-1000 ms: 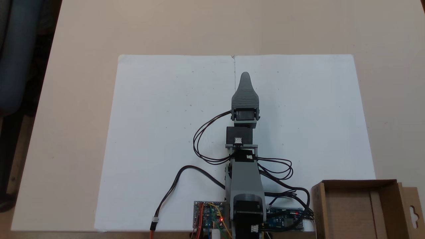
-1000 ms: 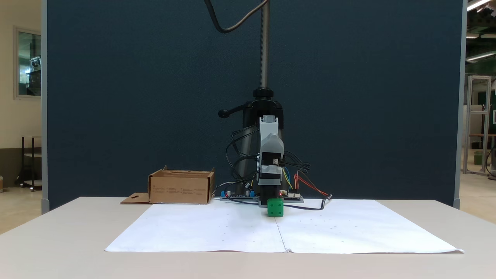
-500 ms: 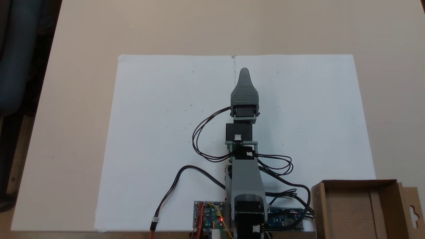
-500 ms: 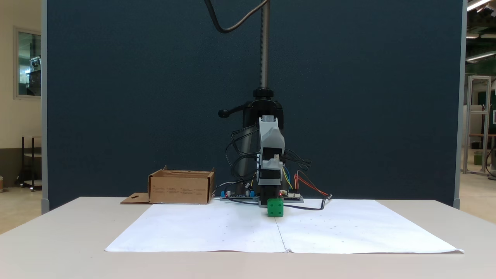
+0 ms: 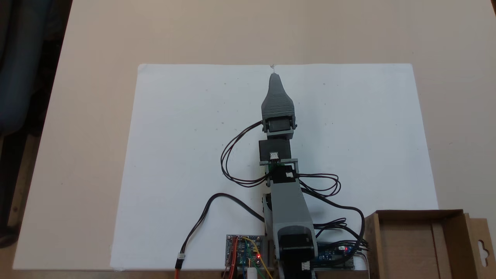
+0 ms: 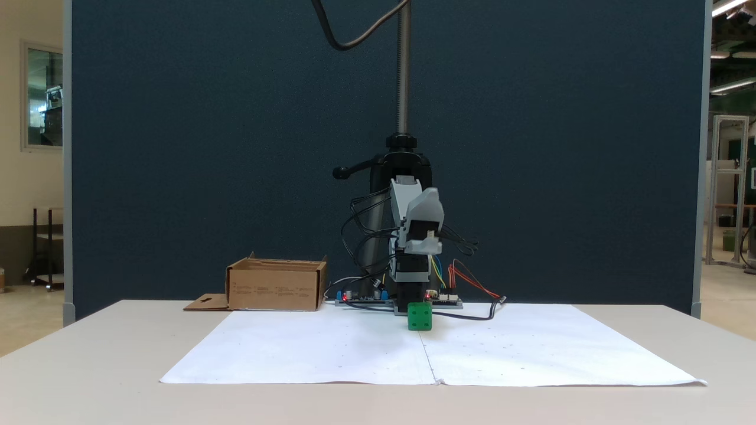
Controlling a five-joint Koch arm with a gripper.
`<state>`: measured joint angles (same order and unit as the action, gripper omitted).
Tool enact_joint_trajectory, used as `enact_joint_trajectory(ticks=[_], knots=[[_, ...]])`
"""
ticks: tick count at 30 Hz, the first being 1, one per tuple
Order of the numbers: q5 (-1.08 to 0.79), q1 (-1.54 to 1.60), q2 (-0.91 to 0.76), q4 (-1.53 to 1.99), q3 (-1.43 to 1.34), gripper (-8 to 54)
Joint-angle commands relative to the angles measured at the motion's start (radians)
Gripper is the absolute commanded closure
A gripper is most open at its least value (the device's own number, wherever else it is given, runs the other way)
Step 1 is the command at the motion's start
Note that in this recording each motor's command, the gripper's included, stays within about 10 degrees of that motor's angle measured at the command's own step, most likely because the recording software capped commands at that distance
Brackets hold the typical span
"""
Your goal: Grasp a green dice and put it in the bin.
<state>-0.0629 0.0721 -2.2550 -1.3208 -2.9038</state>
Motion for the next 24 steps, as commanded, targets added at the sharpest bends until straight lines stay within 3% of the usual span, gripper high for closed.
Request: enact_joint_trajectory(ticks=[1, 11, 24], knots=[[0.005, -0.028, -0.066, 0.06, 0.063, 1.6], [0.008, -0.074, -0.104, 0.46, 0.097, 1.8], [0.028, -0.066, -0.112, 1.035, 0.39, 1.7]])
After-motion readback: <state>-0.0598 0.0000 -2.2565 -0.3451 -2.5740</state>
